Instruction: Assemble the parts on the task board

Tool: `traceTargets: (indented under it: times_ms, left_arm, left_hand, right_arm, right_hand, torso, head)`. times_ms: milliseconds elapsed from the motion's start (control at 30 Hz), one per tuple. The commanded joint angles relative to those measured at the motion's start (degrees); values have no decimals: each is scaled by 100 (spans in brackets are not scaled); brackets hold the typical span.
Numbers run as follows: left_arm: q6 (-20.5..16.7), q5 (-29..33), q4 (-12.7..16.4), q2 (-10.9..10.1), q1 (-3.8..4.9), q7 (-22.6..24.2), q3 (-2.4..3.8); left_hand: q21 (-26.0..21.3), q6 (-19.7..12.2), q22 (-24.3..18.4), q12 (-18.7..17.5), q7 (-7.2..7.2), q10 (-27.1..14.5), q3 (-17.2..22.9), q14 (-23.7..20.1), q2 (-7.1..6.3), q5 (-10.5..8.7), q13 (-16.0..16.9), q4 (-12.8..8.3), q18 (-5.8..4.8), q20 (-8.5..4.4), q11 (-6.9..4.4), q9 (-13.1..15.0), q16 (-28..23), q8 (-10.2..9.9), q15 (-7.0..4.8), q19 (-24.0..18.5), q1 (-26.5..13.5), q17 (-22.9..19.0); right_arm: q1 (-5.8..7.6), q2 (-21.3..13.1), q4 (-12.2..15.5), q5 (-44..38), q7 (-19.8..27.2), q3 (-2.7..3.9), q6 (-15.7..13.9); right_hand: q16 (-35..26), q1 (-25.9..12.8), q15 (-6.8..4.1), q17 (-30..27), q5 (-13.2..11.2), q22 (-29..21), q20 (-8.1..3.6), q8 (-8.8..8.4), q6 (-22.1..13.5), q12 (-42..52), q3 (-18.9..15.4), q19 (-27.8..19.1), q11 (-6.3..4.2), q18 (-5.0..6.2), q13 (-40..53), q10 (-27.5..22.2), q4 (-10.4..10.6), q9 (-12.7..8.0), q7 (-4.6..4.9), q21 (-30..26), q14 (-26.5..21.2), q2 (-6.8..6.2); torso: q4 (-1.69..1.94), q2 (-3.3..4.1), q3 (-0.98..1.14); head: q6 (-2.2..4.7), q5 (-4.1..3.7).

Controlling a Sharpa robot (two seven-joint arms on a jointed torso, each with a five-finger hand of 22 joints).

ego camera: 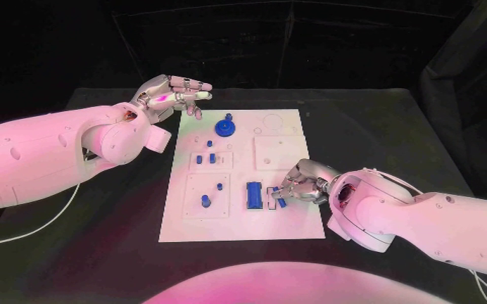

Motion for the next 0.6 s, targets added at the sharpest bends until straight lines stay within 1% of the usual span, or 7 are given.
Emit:
traceTargets:
  times_ms: [33, 200, 367, 600]
  left_arm:
    - [66, 19, 15, 7, 9, 8, 4]
    - [66, 19, 16, 7, 9, 3, 4]
    - [68, 19, 22, 5, 9, -1, 4]
    - [65, 19, 29, -5, 10, -3, 4]
  left_hand:
    - [-24, -13, -9, 22, 19, -42, -28, -26, 57, -3, -8, 3, 80, 9, -13, -2, -9, 30, -1, -19, 8, -9]
    - [-24, -13, -9, 22, 19, -42, -28, -26, 57, -3, -8, 3, 80, 9, -13, -2, -9, 30, -1, -19, 8, -9]
    - [-24, -13, -9, 22, 19, -42, -28, -26, 57, -3, -8, 3, 80, 9, -13, -2, -9, 30, -1, -19, 8, -9]
    - [-24, -13, -9, 22, 19, -42, -28, -26, 57, -3, -8, 3, 80, 9, -13, -2, -9, 30, -1, -19, 8, -9]
  right_arm:
    - [5, 52, -12, -68, -94, 0, -1]
    - [6, 115, -59, -95, -120, 1, 106]
    - [6, 159, -116, -101, -211, 1, 318]
    - [6, 218, -134, -208, -253, 1, 400]
  right_hand:
    - [21, -65, -36, 439, 18, 4, -9, 41, 94, 12, 20, 50, 7, 25, 4, 33, 26, 11, -62, 19, 394, -9]
    - [19, -73, -38, 436, 16, 0, -11, 38, 96, 11, 29, 47, 4, 26, 4, 34, 23, 11, -65, 17, 393, -26]
    - [16, -161, -43, 433, -25, -1, -18, 42, 125, -4, 52, 47, 1, 26, -3, 35, 63, 17, -69, 15, 392, -69]
    - [14, -326, -54, 433, -117, 1, -29, 75, 198, -13, 64, 46, -15, 26, -4, 46, 156, 42, -90, 12, 391, -148]
  torso:
    - [-3, 1, 0]
    - [-11, -1, 2]
    - [2, -5, -3]
    - [-4, -4, 0]
  head:
    - [-9, 6]
    - [-19, 15]
    - [-30, 19]
    - [-41, 38]
